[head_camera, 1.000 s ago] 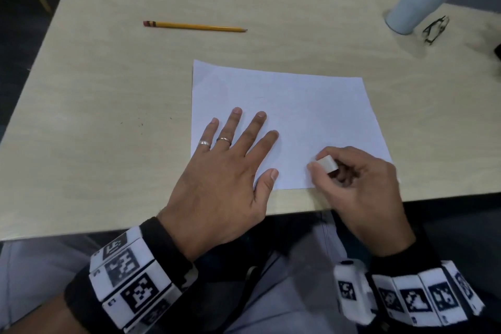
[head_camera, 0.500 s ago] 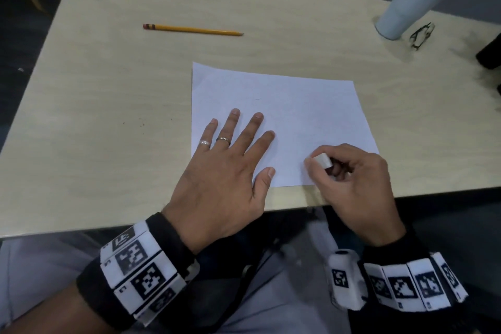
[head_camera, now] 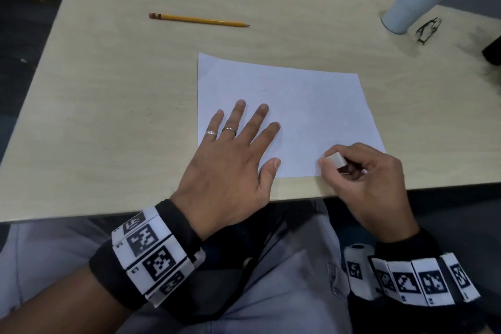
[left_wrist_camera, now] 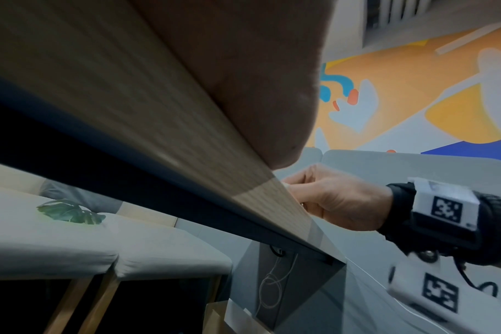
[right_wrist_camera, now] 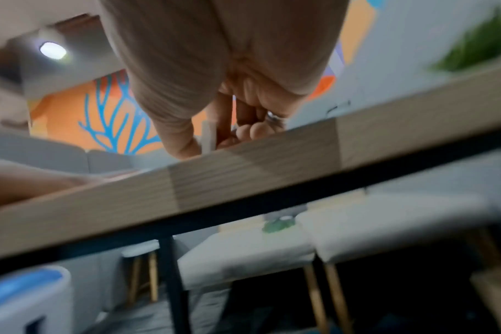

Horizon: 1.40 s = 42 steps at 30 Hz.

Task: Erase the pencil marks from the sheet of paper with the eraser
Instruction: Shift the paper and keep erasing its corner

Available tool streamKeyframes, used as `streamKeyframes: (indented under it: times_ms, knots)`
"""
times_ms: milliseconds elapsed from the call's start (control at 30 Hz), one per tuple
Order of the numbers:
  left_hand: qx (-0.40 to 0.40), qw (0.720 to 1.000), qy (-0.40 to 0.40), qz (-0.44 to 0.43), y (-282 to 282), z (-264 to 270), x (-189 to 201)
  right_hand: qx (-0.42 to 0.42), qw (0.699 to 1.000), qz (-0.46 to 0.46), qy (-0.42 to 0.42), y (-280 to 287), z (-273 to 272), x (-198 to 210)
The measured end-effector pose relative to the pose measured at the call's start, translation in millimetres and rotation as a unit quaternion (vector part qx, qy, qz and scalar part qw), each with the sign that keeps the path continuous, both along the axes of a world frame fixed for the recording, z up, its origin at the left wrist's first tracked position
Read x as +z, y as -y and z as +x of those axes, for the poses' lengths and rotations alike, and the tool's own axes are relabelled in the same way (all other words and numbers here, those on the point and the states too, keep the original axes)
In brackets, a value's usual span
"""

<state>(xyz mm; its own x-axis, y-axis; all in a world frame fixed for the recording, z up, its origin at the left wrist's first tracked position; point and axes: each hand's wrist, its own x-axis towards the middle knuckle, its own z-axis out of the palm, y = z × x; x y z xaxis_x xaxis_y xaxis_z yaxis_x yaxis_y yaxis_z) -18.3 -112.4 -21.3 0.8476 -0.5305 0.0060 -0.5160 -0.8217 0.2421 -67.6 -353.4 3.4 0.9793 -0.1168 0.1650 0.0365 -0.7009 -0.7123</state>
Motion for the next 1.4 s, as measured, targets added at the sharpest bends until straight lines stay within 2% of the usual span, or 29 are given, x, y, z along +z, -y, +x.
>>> streamKeyframes:
  times_ms: [67, 200, 367, 500, 567, 667, 800, 900, 967, 1100, 1267, 1400]
  knots:
    - [0.001, 1.000, 0.000, -0.001, -0.1, -0.7, 0.6, 0.003, 1.000, -0.004, 0.003, -2.8, 0.8, 4.7]
    - [0.001, 1.000, 0.000, -0.003, 0.5, -0.4, 0.4, 0.072, 0.997, -0.033, -0.004, -30.5, -4.8, 0.6]
    - [0.001, 1.000, -0.003, -0.002, -0.1, -1.1, 1.4, 0.004, 1.000, 0.002, -0.006, -3.3, -1.6, 6.2]
    - [0.002, 1.000, -0.001, -0.001, -0.1, -1.2, 1.6, 0.051, 0.998, -0.021, 0.001, -35.7, -7.4, 1.9]
    - [-0.001, 1.000, -0.002, -0.002, -0.1, -0.9, 0.8, 0.027, 1.000, -0.006, -0.004, -21.5, -6.1, -2.1]
    - [0.001, 1.000, -0.003, -0.001, -0.4, -1.2, 0.5, -0.007, 0.999, -0.030, 0.009, -6.8, 0.7, 3.6]
    - [0.001, 1.000, -0.001, -0.003, 0.1, -0.5, 0.3, 0.050, 0.998, -0.025, 0.005, -34.6, 2.1, 5.9]
    - [0.001, 1.000, -0.002, 0.003, 0.7, -0.3, -0.8, 0.018, 1.000, 0.005, -0.008, -16.5, 8.9, 2.1]
    - [0.005, 1.000, -0.003, -0.002, 0.2, -0.9, -0.4, -0.002, 1.000, -0.019, -0.002, -10.3, 15.0, 4.9]
    - [0.004, 1.000, -0.003, 0.000, -0.4, -1.4, 0.2, 0.037, 0.999, -0.023, 0.006, -31.2, 18.1, 2.4]
    - [0.004, 1.000, -0.005, -0.001, -0.4, -1.2, 1.3, -0.034, 0.999, -0.029, 0.008, -2.6, 31.5, 1.7]
    - [0.005, 1.000, -0.006, 0.006, 0.0, -0.5, 0.8, 0.028, 0.999, -0.019, 0.002, -23.7, 25.1, 0.5]
